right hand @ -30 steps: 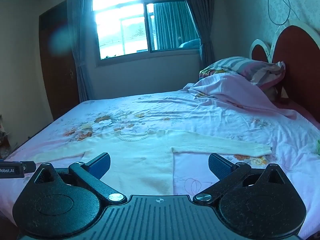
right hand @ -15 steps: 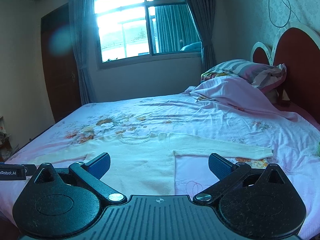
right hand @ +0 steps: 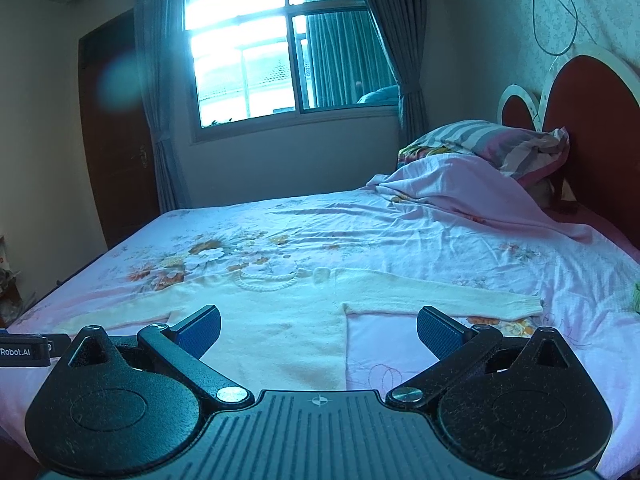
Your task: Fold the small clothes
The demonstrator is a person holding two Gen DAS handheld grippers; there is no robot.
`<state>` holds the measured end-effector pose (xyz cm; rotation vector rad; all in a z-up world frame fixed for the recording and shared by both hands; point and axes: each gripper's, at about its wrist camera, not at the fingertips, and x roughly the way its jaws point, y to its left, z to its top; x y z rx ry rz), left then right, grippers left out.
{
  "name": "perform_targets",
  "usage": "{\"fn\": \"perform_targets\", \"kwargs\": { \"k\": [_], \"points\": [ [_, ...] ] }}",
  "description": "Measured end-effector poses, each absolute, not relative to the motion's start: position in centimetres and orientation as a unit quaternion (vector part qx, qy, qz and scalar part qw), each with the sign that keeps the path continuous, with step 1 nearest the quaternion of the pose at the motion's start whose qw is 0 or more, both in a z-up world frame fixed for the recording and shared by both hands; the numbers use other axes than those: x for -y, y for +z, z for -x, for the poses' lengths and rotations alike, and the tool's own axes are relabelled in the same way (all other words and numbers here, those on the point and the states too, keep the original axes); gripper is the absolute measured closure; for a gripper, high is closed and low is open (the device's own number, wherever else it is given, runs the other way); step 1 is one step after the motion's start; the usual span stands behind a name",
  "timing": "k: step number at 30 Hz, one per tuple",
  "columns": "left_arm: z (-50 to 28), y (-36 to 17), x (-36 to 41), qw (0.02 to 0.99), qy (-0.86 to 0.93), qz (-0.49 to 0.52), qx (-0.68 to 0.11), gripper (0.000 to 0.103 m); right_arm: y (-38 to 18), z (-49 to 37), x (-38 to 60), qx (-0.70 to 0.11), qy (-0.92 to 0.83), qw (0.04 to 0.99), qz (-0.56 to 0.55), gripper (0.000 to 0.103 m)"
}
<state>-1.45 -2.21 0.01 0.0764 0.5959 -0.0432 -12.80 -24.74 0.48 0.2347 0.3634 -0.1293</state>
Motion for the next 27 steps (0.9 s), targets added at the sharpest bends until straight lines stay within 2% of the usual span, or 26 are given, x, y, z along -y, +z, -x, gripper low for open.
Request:
{"fn": "perform_targets", "kwargs": {
  "k": [27],
  "points": [
    [1.24, -0.16, 2.42, 0.953, -0.02, -0.037, -0.3, 0.001, 0.22, 12.43, 24.6, -0.189, -0.064, 0.973, -0.117, 0.0]
  ]
}}
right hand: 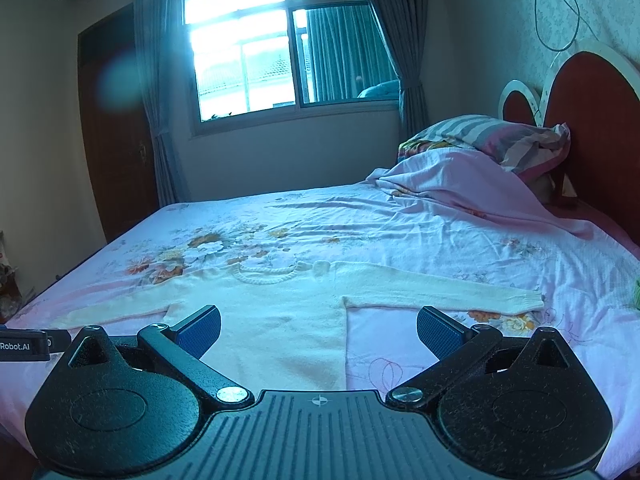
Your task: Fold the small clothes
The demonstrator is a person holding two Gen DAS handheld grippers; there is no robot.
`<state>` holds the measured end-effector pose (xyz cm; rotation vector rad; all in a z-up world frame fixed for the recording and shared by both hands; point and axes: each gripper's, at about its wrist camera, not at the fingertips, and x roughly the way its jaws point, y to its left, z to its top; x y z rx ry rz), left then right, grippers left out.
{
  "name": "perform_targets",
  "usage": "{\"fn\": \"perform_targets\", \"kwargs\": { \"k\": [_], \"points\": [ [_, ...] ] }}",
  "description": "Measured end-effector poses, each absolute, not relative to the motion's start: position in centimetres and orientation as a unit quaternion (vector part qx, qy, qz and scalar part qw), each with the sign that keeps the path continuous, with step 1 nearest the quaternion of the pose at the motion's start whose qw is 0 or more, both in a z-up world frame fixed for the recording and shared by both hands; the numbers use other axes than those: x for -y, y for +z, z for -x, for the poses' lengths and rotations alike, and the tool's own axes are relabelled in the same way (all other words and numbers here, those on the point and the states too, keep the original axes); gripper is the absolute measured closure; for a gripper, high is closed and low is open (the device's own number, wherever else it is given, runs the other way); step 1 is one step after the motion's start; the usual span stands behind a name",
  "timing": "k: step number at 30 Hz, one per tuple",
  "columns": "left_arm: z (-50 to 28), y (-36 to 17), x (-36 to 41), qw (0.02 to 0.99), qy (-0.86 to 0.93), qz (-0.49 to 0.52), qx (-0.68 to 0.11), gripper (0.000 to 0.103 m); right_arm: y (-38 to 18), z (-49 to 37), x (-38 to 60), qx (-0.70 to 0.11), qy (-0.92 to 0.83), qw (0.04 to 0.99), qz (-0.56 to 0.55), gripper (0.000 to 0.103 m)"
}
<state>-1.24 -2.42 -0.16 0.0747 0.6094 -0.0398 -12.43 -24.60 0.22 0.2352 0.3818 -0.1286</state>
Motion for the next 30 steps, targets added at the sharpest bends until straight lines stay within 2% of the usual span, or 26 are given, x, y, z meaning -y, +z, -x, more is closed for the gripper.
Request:
{"fn": "perform_targets", "kwargs": {
  "k": [30],
  "points": [
    [-1.2, -1.8, 2.0, 0.946, -0.012, -0.034, -0.324, 0.001, -2.2, 11.0, 24.8, -0.206, -0.073, 0.97, -0.109, 0.0]
  ]
}}
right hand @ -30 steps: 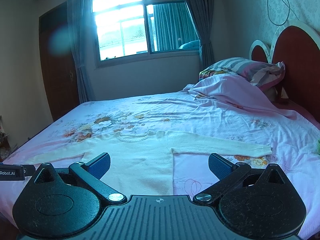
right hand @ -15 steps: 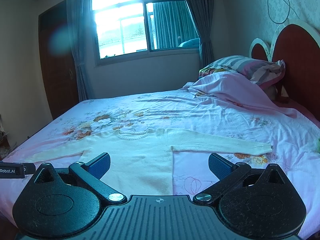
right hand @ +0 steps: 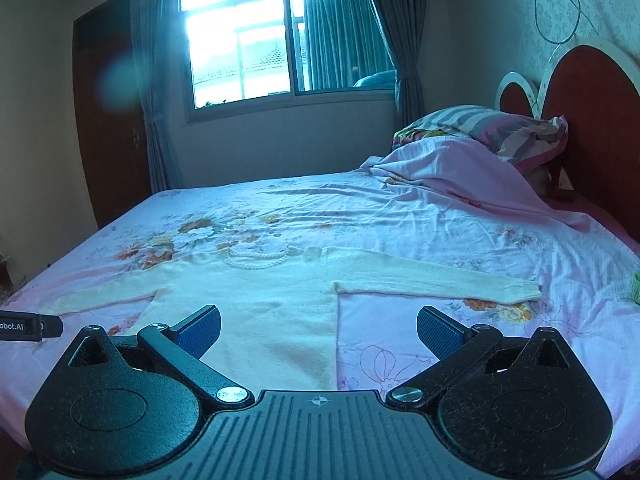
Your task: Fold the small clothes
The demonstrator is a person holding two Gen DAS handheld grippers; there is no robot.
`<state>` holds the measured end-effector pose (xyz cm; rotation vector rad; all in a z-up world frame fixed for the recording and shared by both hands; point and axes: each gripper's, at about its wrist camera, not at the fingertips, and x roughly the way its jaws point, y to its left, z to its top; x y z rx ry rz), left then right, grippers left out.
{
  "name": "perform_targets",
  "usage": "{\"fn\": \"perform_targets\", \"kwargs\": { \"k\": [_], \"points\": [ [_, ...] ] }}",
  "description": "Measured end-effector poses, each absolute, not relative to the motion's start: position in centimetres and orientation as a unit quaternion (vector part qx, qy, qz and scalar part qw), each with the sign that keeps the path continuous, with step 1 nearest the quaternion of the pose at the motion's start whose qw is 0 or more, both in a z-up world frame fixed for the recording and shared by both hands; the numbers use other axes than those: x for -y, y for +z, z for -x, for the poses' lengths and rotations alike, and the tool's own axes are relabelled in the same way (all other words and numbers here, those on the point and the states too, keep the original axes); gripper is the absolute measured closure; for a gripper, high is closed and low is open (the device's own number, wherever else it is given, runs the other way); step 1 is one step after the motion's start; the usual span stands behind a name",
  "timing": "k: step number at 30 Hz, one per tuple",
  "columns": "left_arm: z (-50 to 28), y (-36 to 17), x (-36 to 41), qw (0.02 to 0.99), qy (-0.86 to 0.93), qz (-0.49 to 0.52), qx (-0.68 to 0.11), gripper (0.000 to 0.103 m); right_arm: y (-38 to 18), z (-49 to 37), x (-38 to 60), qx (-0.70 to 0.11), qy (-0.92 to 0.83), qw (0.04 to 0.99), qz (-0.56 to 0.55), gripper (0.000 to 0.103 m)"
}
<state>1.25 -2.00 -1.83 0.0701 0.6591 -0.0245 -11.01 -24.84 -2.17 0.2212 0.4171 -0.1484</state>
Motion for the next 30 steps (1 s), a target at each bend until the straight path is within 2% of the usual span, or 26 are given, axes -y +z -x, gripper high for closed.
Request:
{"fn": "perform_targets", "kwargs": {
  "k": [11, 30],
  "points": [
    [-4.6, -3.8, 0.8, 0.939, -0.013, -0.024, -0.343, 0.002, -4.4, 8.9, 25.0, -0.22, -0.071, 0.966, -0.113, 0.0],
    [-13.6, -6.6, -4.1, 0.928, 0.041, -0.002, -0.369, 0.002, -5.0, -0.3, 22.6, -0.232, -0.055, 0.966, -0.096, 0.0]
  ]
}}
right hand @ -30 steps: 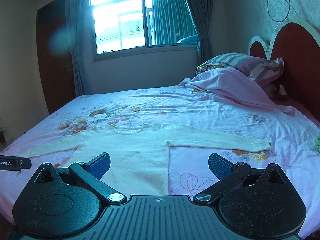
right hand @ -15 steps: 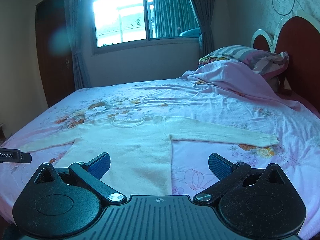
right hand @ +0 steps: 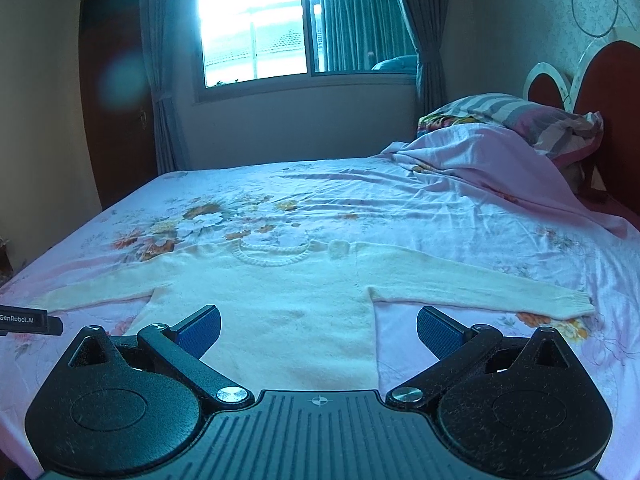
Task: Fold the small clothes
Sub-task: 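Move the left gripper to the sweater's sleeve cuff and close on it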
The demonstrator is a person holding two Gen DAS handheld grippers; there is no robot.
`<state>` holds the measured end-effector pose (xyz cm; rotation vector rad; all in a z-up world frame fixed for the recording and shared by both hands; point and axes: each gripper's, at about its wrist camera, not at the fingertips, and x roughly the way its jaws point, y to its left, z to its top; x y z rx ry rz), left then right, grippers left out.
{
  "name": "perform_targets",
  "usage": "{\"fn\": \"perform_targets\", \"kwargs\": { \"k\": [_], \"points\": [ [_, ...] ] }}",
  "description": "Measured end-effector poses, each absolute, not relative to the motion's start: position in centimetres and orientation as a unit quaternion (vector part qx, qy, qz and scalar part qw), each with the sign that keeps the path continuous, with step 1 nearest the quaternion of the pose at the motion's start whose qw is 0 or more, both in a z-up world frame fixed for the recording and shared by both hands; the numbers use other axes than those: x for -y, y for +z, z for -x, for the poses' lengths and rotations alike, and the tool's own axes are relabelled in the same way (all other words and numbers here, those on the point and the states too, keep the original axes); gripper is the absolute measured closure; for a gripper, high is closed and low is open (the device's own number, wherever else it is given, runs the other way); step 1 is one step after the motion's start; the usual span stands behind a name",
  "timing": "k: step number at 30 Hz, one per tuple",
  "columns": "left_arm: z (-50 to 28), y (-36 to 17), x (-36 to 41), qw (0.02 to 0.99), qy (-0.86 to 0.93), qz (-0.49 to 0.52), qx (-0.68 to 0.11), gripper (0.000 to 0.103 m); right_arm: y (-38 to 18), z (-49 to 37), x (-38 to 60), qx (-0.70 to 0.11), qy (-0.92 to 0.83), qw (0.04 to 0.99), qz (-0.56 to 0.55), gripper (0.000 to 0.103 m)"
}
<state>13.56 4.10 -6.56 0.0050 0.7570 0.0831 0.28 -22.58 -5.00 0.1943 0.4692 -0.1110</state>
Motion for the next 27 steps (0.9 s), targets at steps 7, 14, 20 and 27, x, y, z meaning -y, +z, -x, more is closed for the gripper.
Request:
{"fn": "perform_targets", "kwargs": {
  "k": [7, 14, 20, 27],
  "points": [
    [-16.8, -7.7, -6.5, 0.92, 0.058, 0.019, -0.387, 0.007, -6.0, -4.8, 21.7, -0.247, -0.046, 0.963, -0.098, 0.0],
    [-20.9, -9.7, -9.4, 0.907, 0.079, 0.042, -0.412, 0.015, -7.6, -10.5, 19.5, -0.254, -0.028, 0.963, -0.084, 0.0],
    [-24.9, -12.0, -12.6, 0.891, 0.111, 0.072, -0.435, 0.028, -9.5, -15.8, 17.8, -0.265, -0.013, 0.961, -0.078, 0.0],
    [-28.9, -14.4, -16.9, 0.873, 0.14, 0.124, -0.45, 0.034, -12.1, -20.7, 16.0, -0.289, 0.006, 0.955, -0.074, 0.0]
  ]
}}
